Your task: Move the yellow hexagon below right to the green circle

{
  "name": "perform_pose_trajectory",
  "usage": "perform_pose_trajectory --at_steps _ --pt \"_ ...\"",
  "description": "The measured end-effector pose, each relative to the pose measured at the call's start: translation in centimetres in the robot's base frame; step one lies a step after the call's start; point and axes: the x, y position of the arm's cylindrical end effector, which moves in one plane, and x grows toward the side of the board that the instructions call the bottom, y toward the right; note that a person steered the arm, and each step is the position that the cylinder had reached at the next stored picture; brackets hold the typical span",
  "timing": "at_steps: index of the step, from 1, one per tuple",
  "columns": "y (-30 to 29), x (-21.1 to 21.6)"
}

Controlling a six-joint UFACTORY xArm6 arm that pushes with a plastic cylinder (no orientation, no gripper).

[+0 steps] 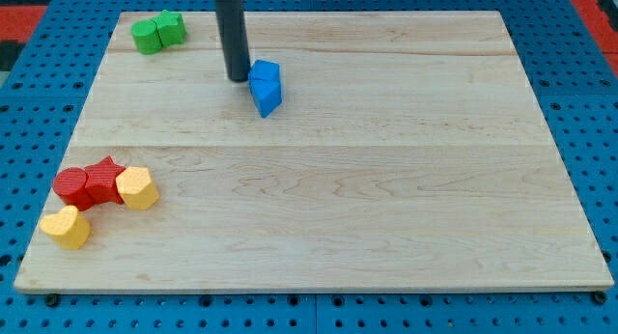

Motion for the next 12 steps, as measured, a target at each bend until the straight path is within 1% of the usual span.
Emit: perform_pose_trajectory --at_steps 1,2,3,4,5,6,9,10,12 --pt "0.9 6.0" --pt "0.9 13.3" --pt "-2.0 22.7" --pt "-10.3 26.7" --pt "-13.9 26.2" --pt "-20.6 25.9" --pt "-19.4 24.3" --pt "-17.6 21.9" --pt "-8.4 15.8"
